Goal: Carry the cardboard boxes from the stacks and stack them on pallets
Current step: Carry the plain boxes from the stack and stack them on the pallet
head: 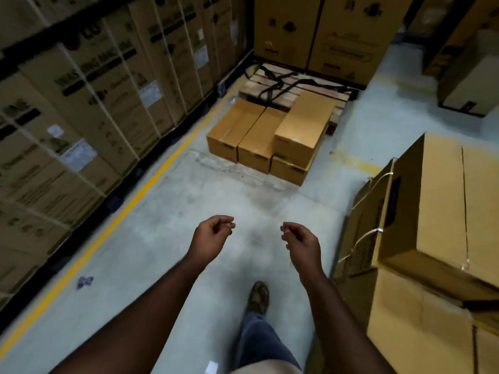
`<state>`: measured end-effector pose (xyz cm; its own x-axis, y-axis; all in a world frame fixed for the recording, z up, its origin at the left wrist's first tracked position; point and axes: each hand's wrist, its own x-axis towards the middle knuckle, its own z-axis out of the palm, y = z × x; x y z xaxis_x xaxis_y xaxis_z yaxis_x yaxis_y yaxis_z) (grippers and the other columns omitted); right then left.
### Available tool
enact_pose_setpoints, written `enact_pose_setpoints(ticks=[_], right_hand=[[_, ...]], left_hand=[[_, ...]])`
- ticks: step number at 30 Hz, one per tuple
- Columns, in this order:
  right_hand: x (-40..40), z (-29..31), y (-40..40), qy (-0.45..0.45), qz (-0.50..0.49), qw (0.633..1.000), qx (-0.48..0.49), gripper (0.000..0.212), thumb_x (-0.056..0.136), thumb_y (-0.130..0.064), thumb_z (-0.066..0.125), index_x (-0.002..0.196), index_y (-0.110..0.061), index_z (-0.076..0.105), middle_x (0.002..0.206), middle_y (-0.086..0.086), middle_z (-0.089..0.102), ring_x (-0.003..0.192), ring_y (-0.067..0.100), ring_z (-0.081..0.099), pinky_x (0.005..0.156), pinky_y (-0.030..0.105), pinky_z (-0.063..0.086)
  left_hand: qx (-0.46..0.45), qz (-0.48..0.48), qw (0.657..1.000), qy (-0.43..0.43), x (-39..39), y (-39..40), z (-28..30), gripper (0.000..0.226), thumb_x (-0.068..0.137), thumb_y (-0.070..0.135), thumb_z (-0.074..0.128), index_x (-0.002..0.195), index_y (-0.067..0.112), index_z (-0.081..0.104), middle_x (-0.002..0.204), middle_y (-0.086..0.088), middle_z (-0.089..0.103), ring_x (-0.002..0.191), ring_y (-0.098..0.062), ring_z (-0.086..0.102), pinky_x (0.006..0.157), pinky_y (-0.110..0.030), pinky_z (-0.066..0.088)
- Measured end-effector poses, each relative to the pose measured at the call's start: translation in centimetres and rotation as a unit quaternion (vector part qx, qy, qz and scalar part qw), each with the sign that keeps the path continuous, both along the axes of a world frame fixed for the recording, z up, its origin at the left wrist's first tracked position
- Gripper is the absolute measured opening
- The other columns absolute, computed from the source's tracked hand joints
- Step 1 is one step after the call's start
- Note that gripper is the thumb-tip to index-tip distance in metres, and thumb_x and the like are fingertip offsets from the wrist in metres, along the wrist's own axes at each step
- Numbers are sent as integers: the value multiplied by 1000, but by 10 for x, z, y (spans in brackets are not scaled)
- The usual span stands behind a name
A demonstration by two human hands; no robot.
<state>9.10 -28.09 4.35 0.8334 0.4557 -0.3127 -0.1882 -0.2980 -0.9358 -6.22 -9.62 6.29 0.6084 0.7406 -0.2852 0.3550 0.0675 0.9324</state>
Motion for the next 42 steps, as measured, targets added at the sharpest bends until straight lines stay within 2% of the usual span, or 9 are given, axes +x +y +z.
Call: enact_pose_setpoints(ticks=[11, 16, 21, 24, 26, 31, 35, 38, 42], right_hand=[[221, 23, 163, 12, -18, 999, -45, 17, 102, -23, 63, 114, -31, 73, 111, -8, 76, 104, 15, 71, 95, 44, 60], [325, 4, 247, 41, -67, 996, -44, 15, 103, -21, 63, 107, -31, 73, 109, -1, 77, 104, 22, 72, 93, 50, 61], [409, -15, 318, 83, -105, 989, -60, 17, 103, -18, 63, 117, -22, 72, 110, -1, 77, 105, 21, 72, 96, 47, 60], [453, -28, 342, 115, -128, 984, -52, 31, 104, -18, 62, 133, -29, 59, 113, -6, 74, 103, 18, 72, 89, 40, 61], [488, -47, 350, 138, -151, 977, -59, 37, 104, -21, 62, 137, -33, 53, 117, -7, 70, 105, 16, 71, 89, 40, 62], [593, -149, 369, 177, -138, 966, -131, 6, 100, -26, 68, 106, -26, 67, 106, -3, 72, 102, 20, 70, 94, 52, 60], [674, -250, 387, 181, -138, 955, -188, 37, 95, -20, 73, 127, -23, 54, 126, -3, 63, 111, 16, 63, 96, 35, 53], [716, -308, 400, 175, -108, 951, -231, 51, 93, -15, 75, 138, -20, 50, 133, -2, 56, 122, 15, 55, 98, 28, 44], [742, -362, 405, 62, -202, 932, -293, 67, 85, -20, 81, 145, -17, 50, 141, 2, 55, 126, 20, 55, 107, 36, 47]], left_hand=[[-46, -58, 997, 19, 243, 155, -8, 19, 99, 4, 62, 113, 14, 72, 99, -6, 78, 82, -11, 74, 71, -15, 51], [-37, -113, 992, 37, 360, 249, -45, 19, 98, 6, 64, 111, 15, 73, 100, -4, 78, 91, -11, 75, 84, -31, 56], [-58, -159, 983, 66, 467, 328, -70, 20, 98, 11, 66, 115, 21, 71, 105, 0, 78, 102, -16, 74, 99, -42, 58], [-72, -177, 975, 114, 520, 354, -76, 19, 101, 15, 63, 117, 23, 70, 107, 2, 77, 102, -14, 72, 101, -44, 56], [-77, -182, 970, 142, 561, 366, -86, 25, 100, 21, 66, 125, 20, 68, 114, 2, 74, 108, -13, 68, 102, -41, 55], [-81, -148, 966, 197, 672, 395, -172, 49, 93, 28, 76, 138, 19, 59, 130, 4, 60, 121, -10, 53, 94, -25, 45], [-92, -113, 957, 251, 743, 412, -263, 43, 92, 27, 77, 132, 21, 61, 131, 4, 59, 122, -15, 57, 77, -17, 45], [-41, -53, 965, 253, 783, 418, -320, 26, 92, 17, 76, 116, 16, 65, 122, -4, 67, 119, -24, 63, 88, -26, 50], [-119, -74, 937, 319, 819, 432, -371, 96, 79, 31, 89, 155, 18, 33, 149, -3, 47, 134, -25, 48, 109, -45, 48]])
